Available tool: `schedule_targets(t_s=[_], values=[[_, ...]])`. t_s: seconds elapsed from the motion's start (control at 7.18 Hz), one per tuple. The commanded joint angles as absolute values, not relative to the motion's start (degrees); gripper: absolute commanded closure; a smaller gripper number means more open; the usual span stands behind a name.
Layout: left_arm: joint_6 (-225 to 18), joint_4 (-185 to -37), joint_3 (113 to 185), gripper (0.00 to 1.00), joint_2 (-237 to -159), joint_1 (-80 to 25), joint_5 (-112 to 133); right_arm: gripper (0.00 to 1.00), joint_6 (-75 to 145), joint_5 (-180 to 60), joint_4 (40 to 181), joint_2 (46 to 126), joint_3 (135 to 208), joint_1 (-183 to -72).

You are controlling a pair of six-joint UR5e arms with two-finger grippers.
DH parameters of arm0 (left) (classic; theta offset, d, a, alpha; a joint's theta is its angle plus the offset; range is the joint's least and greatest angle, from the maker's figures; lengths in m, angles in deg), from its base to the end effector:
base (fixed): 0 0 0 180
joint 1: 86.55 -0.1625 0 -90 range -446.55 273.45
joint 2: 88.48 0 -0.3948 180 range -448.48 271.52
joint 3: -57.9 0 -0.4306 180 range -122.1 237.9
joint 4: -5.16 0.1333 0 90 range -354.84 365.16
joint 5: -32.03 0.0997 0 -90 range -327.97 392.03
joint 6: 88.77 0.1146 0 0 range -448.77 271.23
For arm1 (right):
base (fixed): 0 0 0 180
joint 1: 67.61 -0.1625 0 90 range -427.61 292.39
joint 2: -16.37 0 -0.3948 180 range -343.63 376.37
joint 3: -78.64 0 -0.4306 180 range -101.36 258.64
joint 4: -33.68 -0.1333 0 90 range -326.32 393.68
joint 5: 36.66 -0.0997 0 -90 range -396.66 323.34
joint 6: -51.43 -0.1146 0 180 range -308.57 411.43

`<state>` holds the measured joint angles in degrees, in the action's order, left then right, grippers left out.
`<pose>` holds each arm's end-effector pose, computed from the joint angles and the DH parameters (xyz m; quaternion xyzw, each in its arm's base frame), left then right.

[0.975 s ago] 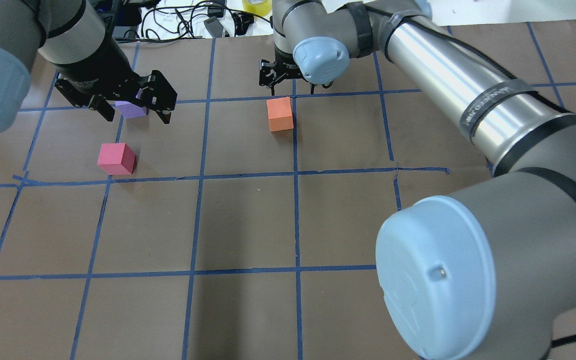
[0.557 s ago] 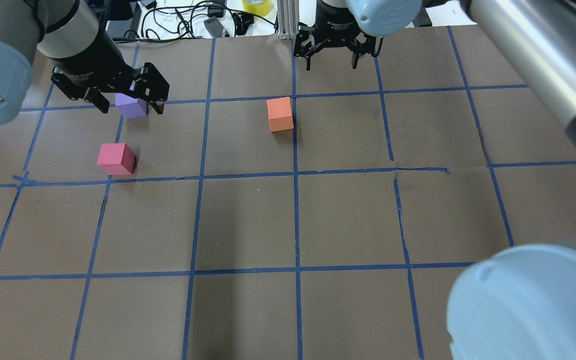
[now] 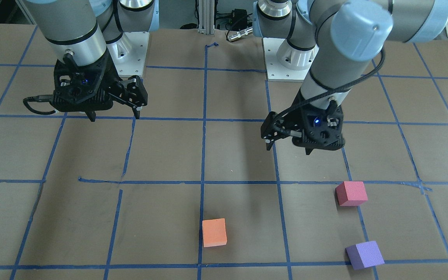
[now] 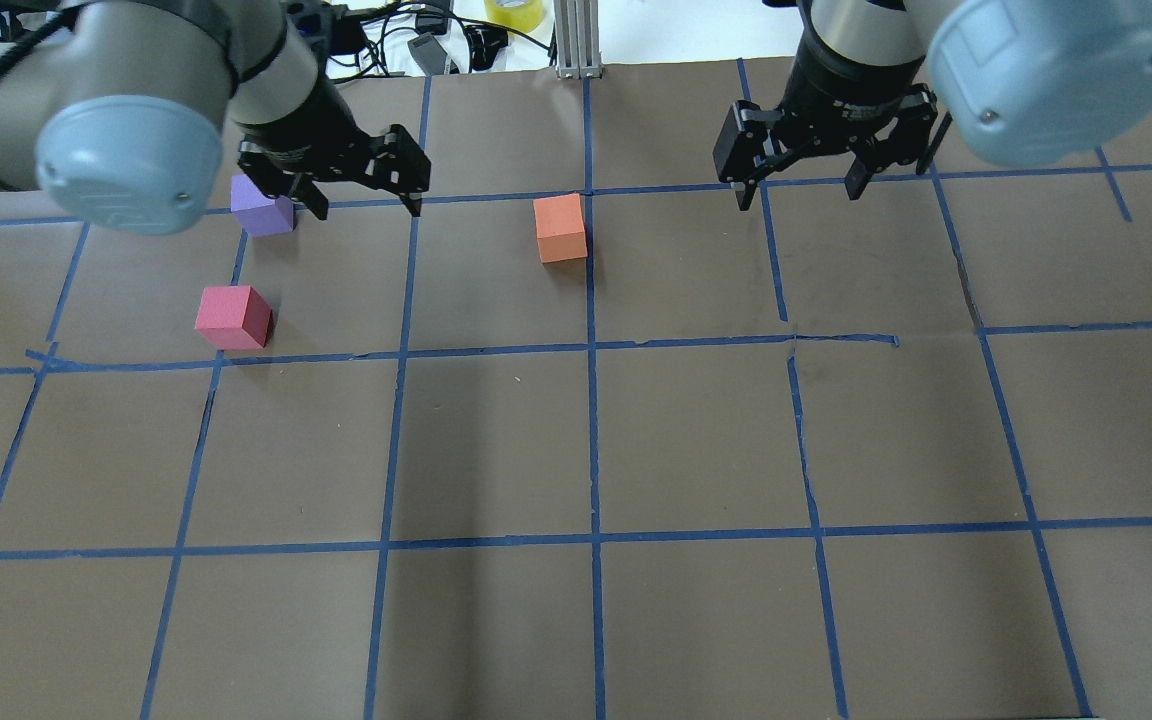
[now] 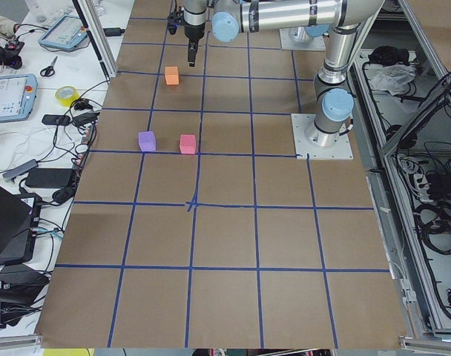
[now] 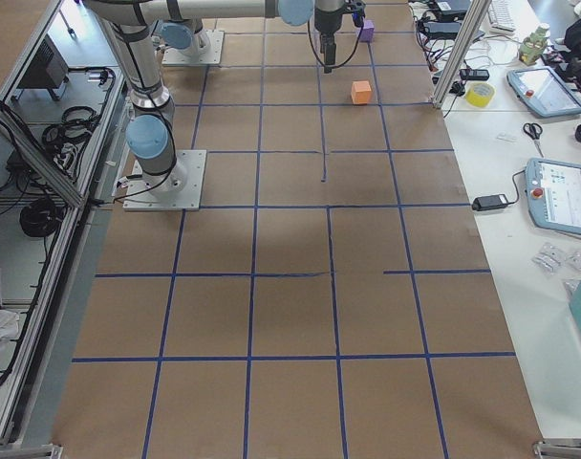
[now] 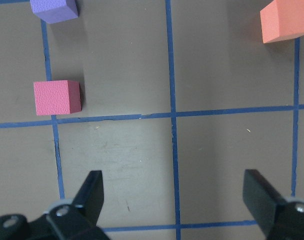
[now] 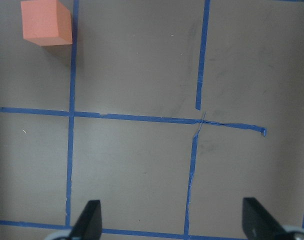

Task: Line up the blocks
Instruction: 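Raise the right gripper back while the left gripper moves over the orange cube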

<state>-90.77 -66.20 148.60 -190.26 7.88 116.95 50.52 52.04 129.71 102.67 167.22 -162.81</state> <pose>-0.1903 -0.5995 0.3531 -0.0235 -0.9973 0.0511 0.0472 0.1863 -0.5481 0.4315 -0.0378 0.9987 -0.0321 0.0131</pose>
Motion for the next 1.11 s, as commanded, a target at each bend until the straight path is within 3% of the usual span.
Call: schedule_targets(t_s=[0.0,0.14,0.28,0.56,0.98], values=[[-98.6,-57.0,147.4,0.0,-200.1,14.0,116.9,0.0,50.7,53.0,132.6,104.4,169.3,-162.3],[-100.9,-54.9,144.6,0.0,-203.9,15.5,118.2,0.0,50.4,53.1,132.7,104.7,169.3,-162.3],[-102.8,-53.2,141.5,0.11,-208.7,16.6,119.6,0.0,50.0,52.7,132.8,104.8,169.1,-162.3],[-108.5,-53.2,135.4,0.0,-215.5,18.8,119.8,0.0,50.1,52.4,132.9,104.5,167.5,-161.0],[-111.3,-53.2,132.2,0.0,-220.7,19.3,123.1,0.0,50.6,52.8,132.6,104.7,167.1,-160.0]])
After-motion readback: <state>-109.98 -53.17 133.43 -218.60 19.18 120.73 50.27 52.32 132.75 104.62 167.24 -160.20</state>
